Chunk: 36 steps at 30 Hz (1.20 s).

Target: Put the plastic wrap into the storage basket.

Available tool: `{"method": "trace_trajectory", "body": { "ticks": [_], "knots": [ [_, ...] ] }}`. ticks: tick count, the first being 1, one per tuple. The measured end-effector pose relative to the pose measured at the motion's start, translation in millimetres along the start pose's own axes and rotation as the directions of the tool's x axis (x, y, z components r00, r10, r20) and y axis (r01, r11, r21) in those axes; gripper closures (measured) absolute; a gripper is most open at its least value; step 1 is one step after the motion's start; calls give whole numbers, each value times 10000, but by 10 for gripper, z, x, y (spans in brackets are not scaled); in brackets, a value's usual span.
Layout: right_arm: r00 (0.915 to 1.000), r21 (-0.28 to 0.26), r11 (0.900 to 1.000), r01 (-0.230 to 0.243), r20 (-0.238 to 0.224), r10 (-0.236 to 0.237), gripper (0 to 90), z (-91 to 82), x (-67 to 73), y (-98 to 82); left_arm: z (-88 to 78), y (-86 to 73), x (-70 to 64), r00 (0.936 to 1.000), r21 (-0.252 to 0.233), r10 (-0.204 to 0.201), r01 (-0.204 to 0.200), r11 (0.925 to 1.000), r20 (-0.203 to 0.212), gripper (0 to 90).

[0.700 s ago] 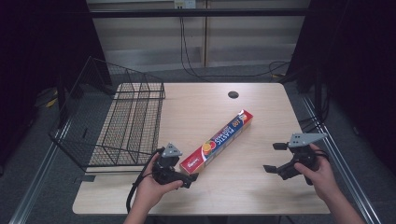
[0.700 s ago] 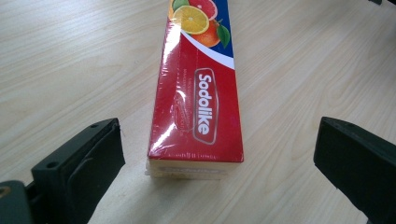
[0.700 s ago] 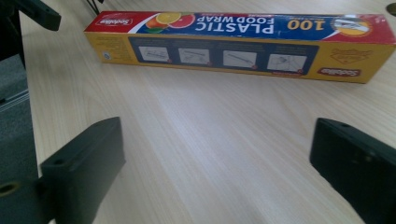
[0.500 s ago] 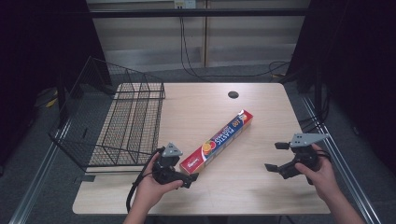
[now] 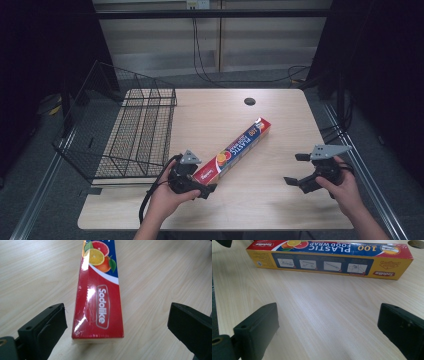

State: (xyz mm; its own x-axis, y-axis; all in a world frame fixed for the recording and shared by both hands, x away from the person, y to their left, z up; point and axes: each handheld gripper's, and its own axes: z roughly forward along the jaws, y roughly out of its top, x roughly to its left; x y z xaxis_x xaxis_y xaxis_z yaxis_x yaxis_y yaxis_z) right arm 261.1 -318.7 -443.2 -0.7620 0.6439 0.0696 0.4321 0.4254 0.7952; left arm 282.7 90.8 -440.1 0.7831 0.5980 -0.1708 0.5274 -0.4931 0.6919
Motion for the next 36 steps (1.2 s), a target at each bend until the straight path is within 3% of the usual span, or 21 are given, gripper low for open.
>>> {"method": "trace_trajectory", "body": {
  "ticks": [14,19,25,31,36],
  "knots": [
    [10000,-6,10000,-68,66,68,31,-15,-39,-34,157,315,48,9997,218,-52,46,9998,252,17],
    [10000,37,10000,-26,35,26,31,-6,-35,-32,209,441,66,9989,57,-307,305,9995,350,7],
    [10000,58,10000,-7,55,6,31,4,-35,-32,289,549,59,9991,178,-202,196,9997,377,6],
    [10000,79,10000,-9,86,9,31,1,-41,-34,362,621,103,9969,358,-620,603,9975,485,21],
    [10000,26,10000,-17,66,16,31,3,-51,-31,406,705,153,9965,542,-706,682,9962,439,47]
  ]
}}
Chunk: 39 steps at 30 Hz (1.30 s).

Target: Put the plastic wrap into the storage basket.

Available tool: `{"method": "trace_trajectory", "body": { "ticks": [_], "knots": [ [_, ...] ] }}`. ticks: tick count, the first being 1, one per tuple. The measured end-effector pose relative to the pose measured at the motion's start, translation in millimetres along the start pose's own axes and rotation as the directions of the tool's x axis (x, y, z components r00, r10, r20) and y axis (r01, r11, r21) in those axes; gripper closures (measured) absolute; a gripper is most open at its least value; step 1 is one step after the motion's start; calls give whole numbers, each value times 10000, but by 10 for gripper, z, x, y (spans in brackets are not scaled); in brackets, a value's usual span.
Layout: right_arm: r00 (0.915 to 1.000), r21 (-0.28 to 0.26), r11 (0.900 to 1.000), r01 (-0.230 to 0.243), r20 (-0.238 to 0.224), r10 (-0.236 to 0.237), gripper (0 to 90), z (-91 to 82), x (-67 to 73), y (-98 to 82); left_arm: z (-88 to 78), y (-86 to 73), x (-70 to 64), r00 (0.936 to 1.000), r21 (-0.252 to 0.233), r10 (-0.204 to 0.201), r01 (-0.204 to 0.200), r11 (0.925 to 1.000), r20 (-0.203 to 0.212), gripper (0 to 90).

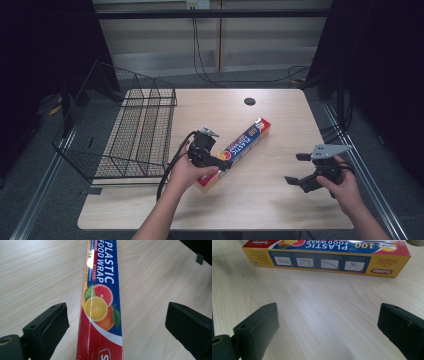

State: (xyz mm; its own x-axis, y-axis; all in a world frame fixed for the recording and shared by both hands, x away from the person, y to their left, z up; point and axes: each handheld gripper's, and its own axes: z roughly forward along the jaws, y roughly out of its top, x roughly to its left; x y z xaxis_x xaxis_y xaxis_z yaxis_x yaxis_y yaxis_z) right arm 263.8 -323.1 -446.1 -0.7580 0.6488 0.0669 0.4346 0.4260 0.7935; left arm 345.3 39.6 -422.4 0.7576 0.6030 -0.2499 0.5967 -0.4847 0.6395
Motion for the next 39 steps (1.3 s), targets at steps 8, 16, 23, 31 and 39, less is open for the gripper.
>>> {"method": "trace_trajectory", "body": {
  "ticks": [8,16,23,31,39],
  "knots": [
    [10000,-50,10000,-9,3,9,31,-5,-15,-3,95,117,32,10000,142,8,-9,9999,47,53],
    [10000,-23,10000,-15,47,15,31,-5,-15,-6,185,210,23,9999,311,116,-116,9994,2,56],
    [10000,-29,10000,-26,-9,25,31,-9,-20,-7,277,242,35,9998,562,210,-208,9982,-33,73],
    [10000,-62,10000,-66,-27,66,30,-13,-33,-10,372,261,34,9996,664,278,-273,9974,-68,90],
    [10000,-52,10000,-75,23,75,30,-5,-33,-9,464,286,11,9995,797,309,-299,9964,-108,123]
  ]
}}
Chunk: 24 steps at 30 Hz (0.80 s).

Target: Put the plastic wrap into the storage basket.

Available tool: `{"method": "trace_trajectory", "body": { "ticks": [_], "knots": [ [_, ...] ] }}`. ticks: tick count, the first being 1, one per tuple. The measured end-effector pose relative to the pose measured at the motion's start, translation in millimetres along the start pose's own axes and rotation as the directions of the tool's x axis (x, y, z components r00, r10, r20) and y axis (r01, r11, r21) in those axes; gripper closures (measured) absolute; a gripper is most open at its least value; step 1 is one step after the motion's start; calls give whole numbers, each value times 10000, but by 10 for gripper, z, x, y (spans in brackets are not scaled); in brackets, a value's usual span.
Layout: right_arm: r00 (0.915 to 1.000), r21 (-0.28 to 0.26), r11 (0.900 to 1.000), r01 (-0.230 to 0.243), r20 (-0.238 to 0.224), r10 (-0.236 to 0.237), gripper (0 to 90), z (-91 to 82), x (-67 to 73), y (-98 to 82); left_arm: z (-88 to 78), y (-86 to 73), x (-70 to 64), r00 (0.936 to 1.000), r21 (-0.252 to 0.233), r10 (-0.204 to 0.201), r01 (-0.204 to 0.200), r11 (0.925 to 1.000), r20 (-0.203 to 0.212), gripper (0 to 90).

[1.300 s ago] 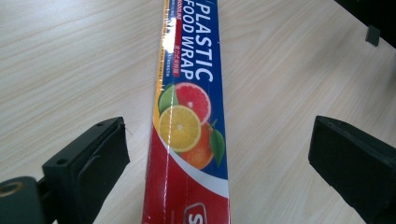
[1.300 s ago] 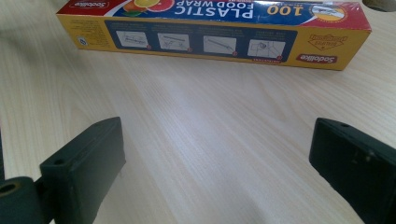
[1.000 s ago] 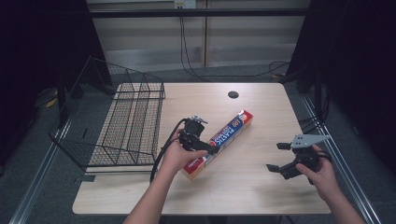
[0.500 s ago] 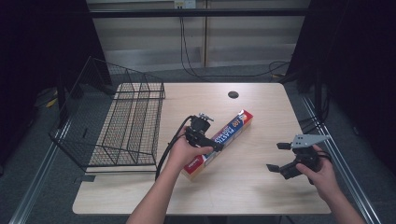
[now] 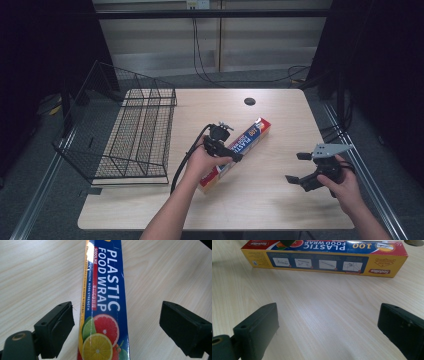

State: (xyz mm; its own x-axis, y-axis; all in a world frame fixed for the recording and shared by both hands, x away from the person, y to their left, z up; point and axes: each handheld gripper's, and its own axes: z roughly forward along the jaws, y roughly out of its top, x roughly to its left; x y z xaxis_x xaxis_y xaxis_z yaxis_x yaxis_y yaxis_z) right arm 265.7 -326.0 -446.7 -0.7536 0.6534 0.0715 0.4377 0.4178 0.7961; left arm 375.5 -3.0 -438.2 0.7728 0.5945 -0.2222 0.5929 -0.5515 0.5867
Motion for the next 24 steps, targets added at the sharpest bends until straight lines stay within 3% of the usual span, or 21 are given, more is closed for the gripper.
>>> {"method": "trace_trajectory", "body": {
  "ticks": [3,8,11,24],
  "knots": [
    [10000,2,10000,16,30,-16,30,-1,-1,-2,28,10,6,9999,93,117,-117,9999,-81,124],
    [10000,-27,10000,-18,-38,18,30,-6,-10,-6,72,17,-3,9998,-48,-81,80,10000,-154,129],
    [10000,3,10000,23,9,-23,30,-3,-3,-4,95,20,-4,9998,202,84,-80,9998,-193,131],
    [10000,-38,10000,-36,-39,35,30,-24,-17,-10,209,39,5,9990,426,19,0,9991,-438,168]
  ]
}}
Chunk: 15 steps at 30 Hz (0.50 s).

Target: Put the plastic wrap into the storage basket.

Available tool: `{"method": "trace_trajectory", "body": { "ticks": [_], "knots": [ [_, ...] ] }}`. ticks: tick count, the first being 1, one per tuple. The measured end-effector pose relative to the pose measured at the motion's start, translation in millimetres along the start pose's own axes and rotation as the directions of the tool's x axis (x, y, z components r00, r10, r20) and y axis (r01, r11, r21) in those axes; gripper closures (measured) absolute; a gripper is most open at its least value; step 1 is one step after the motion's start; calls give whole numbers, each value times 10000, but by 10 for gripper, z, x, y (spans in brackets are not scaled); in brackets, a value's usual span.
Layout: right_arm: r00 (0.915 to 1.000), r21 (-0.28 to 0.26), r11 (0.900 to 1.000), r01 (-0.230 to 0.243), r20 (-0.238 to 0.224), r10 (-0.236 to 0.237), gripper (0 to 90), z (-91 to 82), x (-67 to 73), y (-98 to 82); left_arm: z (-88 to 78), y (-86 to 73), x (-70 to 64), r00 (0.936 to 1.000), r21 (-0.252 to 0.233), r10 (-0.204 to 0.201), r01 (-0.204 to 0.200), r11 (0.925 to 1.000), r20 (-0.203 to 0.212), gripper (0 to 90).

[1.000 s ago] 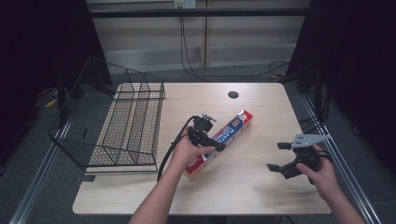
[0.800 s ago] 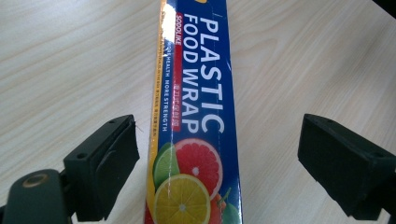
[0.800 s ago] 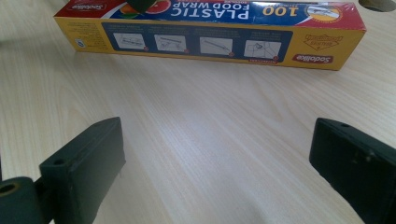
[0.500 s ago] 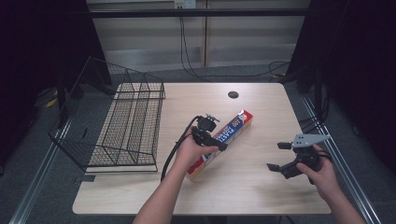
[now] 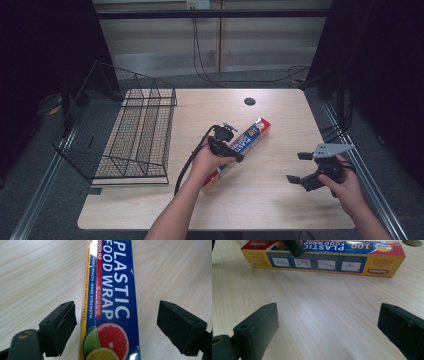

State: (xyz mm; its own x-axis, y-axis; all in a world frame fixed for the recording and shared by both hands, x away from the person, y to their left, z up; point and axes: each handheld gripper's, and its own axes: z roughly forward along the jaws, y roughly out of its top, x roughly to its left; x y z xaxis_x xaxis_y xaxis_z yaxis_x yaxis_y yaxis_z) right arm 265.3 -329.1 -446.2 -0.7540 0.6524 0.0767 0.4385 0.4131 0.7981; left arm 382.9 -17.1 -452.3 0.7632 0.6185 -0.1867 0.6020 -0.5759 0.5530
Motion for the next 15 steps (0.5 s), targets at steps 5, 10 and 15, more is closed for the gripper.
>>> {"method": "trace_trajectory", "body": {
  "ticks": [5,10,15],
  "knots": [
    [10000,8,10000,26,12,-26,30,-3,0,-2,21,7,-4,9999,230,126,-124,9997,-91,229],
    [10000,-16,10000,-10,75,10,30,-6,4,1,37,9,2,9998,171,125,-122,9998,-170,276],
    [10000,28,10000,25,6,-25,30,-1,-2,0,48,-3,30,9993,472,-139,155,9988,-356,358]
  ]
}}
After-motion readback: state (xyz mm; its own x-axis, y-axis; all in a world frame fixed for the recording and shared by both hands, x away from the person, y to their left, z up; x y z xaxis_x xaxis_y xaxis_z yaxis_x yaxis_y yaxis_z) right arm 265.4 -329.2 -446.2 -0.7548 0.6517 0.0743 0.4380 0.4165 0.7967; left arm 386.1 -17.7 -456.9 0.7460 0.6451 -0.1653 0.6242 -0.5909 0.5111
